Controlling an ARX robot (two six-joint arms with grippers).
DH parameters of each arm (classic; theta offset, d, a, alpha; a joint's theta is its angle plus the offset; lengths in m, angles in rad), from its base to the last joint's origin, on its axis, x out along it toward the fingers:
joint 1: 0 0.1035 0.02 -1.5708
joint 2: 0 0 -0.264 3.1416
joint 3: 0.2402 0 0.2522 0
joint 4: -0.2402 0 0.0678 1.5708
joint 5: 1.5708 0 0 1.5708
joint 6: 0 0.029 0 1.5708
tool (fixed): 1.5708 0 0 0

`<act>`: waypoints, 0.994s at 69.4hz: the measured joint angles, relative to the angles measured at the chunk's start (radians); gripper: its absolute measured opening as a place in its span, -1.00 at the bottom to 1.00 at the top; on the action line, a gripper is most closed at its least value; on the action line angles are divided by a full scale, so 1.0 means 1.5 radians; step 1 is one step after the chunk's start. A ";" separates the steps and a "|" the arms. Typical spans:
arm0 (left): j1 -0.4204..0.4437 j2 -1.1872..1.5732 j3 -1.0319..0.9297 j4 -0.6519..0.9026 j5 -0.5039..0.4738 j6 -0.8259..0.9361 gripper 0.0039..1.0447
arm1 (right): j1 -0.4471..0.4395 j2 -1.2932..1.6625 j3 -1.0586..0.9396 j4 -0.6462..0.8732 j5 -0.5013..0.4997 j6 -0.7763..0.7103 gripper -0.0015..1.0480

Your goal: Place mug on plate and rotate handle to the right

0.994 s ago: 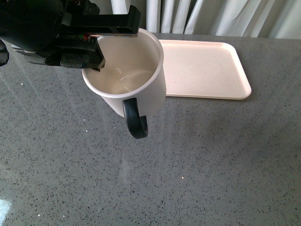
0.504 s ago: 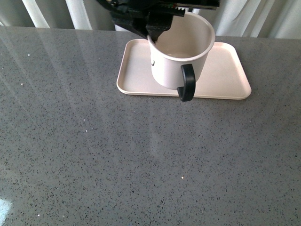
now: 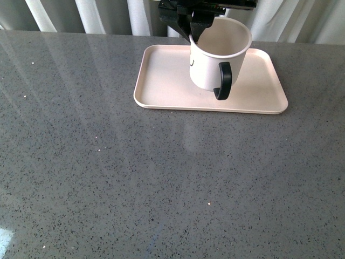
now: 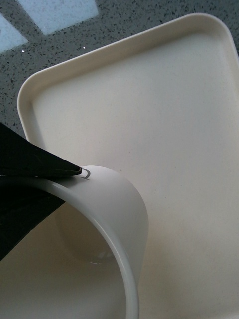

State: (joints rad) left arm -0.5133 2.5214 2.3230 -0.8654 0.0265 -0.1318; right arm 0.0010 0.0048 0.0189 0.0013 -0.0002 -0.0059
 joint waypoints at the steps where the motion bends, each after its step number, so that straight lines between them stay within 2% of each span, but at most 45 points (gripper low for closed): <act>1: 0.002 0.011 0.018 -0.009 0.000 0.001 -0.97 | 0.000 0.000 0.000 0.000 0.000 0.000 0.82; 24: 0.030 0.167 0.256 -0.130 -0.001 0.004 -0.97 | 0.000 0.000 0.000 0.000 0.000 0.000 0.82; 52: 0.042 0.158 0.213 -0.101 0.006 -0.003 -0.97 | 0.000 0.000 0.000 0.000 0.000 0.000 0.82; 69: 0.042 0.134 0.129 -0.059 0.009 -0.009 -0.19 | 0.000 0.000 0.000 0.000 0.000 0.000 0.82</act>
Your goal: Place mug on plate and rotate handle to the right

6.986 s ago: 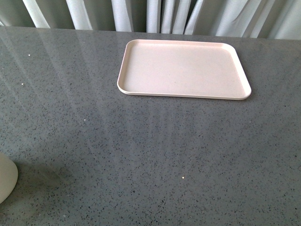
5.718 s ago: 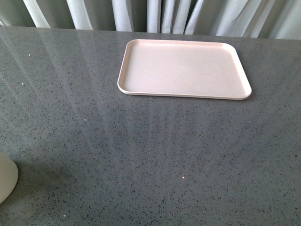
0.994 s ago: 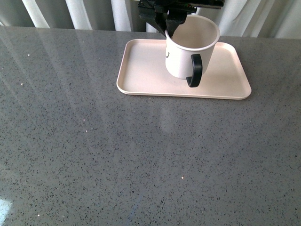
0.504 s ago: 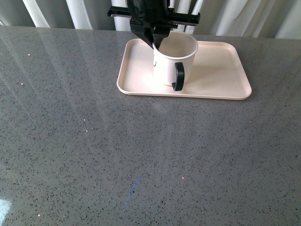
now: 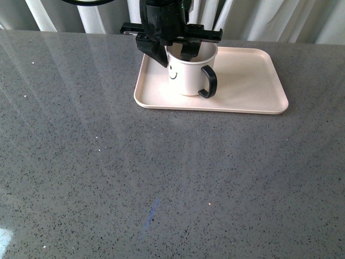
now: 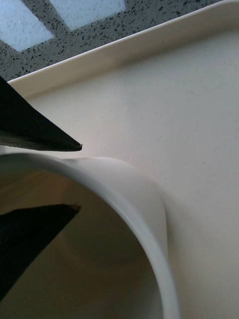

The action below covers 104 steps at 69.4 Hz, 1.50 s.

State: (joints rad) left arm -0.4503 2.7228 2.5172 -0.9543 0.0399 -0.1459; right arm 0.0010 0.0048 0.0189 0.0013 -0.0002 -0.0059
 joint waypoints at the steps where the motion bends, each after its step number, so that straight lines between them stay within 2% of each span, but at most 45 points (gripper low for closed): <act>1: 0.000 -0.003 -0.005 0.003 0.000 -0.001 -0.15 | 0.000 0.000 0.000 0.000 0.000 0.000 0.82; 25: 0.032 -0.184 -0.223 0.157 0.014 -0.047 0.86 | 0.000 0.000 0.000 0.000 0.000 0.000 0.82; 43: 0.046 -0.264 -0.307 0.237 0.030 -0.069 0.83 | 0.000 0.000 0.000 0.000 0.000 0.000 0.82; 51: 0.045 -0.328 -0.407 0.346 0.036 -0.068 0.83 | 0.000 0.000 0.000 0.000 0.000 0.000 0.82; 53: 0.043 -0.364 -0.464 0.423 0.007 -0.053 0.79 | 0.000 0.000 0.000 0.000 0.000 0.000 0.82; 57: 0.043 -0.437 -0.598 0.631 -0.132 -0.001 0.58 | 0.000 0.000 0.000 0.000 -0.001 0.000 0.82; 61: 0.058 -0.524 -0.752 0.843 -0.213 0.041 0.38 | 0.000 0.000 0.000 0.000 0.000 0.000 0.82; 67: 0.101 -0.658 -0.959 1.086 -0.211 0.069 0.07 | 0.000 0.000 0.000 0.000 0.000 0.000 0.82; 70: 0.124 -0.725 -1.055 1.156 -0.203 0.076 -0.10 | 0.000 0.000 0.000 0.000 0.001 0.000 0.82; 81: 0.166 -0.829 -1.274 1.228 -0.164 0.085 -0.69 | 0.000 0.000 0.000 0.000 -0.001 0.000 0.82; 87: 0.179 -0.860 -1.347 1.243 -0.143 0.087 -0.99 | 0.000 0.000 0.000 0.000 0.000 0.000 0.82; 104: 0.224 -0.997 -1.490 1.260 -0.104 0.090 -0.98 | 0.000 0.000 0.000 0.000 0.000 0.000 0.82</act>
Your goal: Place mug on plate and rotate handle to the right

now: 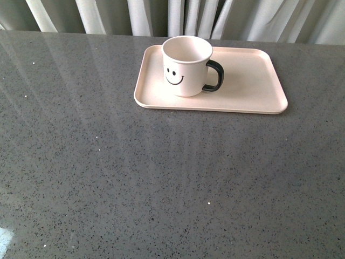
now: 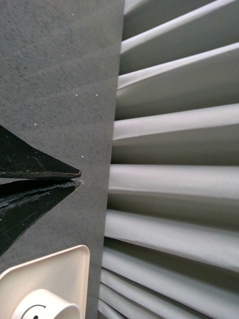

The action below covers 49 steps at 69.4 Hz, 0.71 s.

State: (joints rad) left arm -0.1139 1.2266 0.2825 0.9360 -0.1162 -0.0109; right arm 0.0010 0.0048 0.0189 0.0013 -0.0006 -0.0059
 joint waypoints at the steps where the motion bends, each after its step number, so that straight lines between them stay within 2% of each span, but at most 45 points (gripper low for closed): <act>1: 0.001 -0.004 -0.004 0.000 0.001 0.000 -0.98 | 0.000 0.000 0.000 0.000 0.000 0.000 0.82; 17: 0.025 -0.119 -0.084 -0.035 0.030 0.000 -0.98 | 0.000 0.000 0.000 0.000 0.000 0.000 0.82; 23: 0.062 -0.160 -0.105 -0.058 0.073 0.001 -0.98 | 0.000 0.000 0.000 0.000 0.000 0.000 0.82; 30: 0.073 -0.208 -0.122 -0.084 0.074 0.001 -0.98 | 0.000 0.000 0.000 0.000 0.000 0.000 0.82; 37: 0.073 -0.220 -0.155 -0.061 0.078 0.002 -0.98 | 0.000 0.000 0.000 0.000 0.000 0.000 0.82; 49: 0.073 -0.307 -0.173 -0.136 0.077 0.002 -0.98 | 0.000 0.000 0.000 0.000 0.000 0.000 0.82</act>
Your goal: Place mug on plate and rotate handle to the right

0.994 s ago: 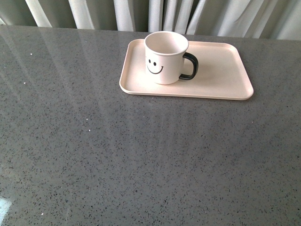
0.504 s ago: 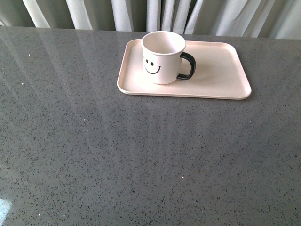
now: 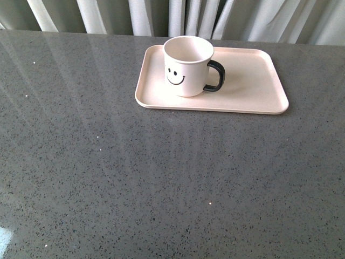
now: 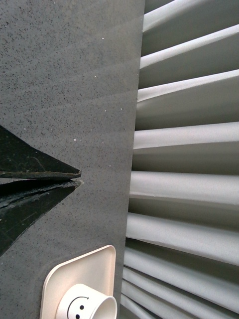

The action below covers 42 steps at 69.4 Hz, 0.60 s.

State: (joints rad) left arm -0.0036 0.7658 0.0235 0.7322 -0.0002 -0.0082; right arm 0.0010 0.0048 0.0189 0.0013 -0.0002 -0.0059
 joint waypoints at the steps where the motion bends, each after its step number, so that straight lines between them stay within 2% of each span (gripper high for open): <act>1: 0.000 -0.006 -0.001 -0.004 0.000 0.000 -0.98 | 0.000 0.000 0.000 0.000 0.000 0.000 0.82; 42: 0.000 -0.263 -0.007 -0.241 0.000 0.000 -0.98 | 0.000 0.000 0.000 0.000 0.000 0.000 0.82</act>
State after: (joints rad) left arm -0.0036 0.3714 0.0132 0.3710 0.0002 -0.0078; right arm 0.0010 0.0048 0.0189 0.0013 -0.0002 -0.0059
